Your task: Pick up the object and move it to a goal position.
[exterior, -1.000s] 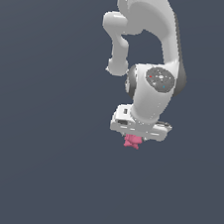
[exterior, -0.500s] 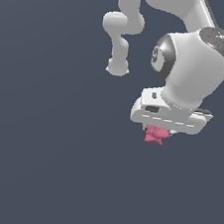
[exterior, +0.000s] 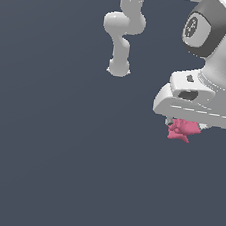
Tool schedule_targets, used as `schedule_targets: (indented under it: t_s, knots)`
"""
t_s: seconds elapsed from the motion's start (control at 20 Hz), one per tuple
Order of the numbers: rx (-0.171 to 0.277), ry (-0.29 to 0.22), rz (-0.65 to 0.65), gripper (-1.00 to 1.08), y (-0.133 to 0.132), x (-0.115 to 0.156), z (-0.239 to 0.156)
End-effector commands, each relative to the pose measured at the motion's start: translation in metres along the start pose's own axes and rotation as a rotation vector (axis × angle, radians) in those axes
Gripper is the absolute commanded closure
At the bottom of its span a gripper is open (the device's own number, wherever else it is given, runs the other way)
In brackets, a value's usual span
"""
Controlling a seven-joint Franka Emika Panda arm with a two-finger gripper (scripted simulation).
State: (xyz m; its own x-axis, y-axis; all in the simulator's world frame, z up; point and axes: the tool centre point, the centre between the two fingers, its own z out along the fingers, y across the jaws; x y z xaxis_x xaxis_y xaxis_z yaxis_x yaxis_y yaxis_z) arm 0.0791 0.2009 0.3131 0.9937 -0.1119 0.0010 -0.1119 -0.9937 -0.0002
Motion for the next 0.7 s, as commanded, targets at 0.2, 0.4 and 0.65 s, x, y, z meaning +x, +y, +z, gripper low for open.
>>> schedule_targets:
  t_s: [0.2, 0.4, 0.65]
  knots:
    - [0.000, -0.001, 0.001, 1.08, -0.017, 0.004, -0.026]
    - [0.000, -0.001, 0.001, 1.08, -0.022, 0.006, -0.035]
    - [0.000, -0.001, 0.001, 1.08, -0.026, 0.007, -0.040]
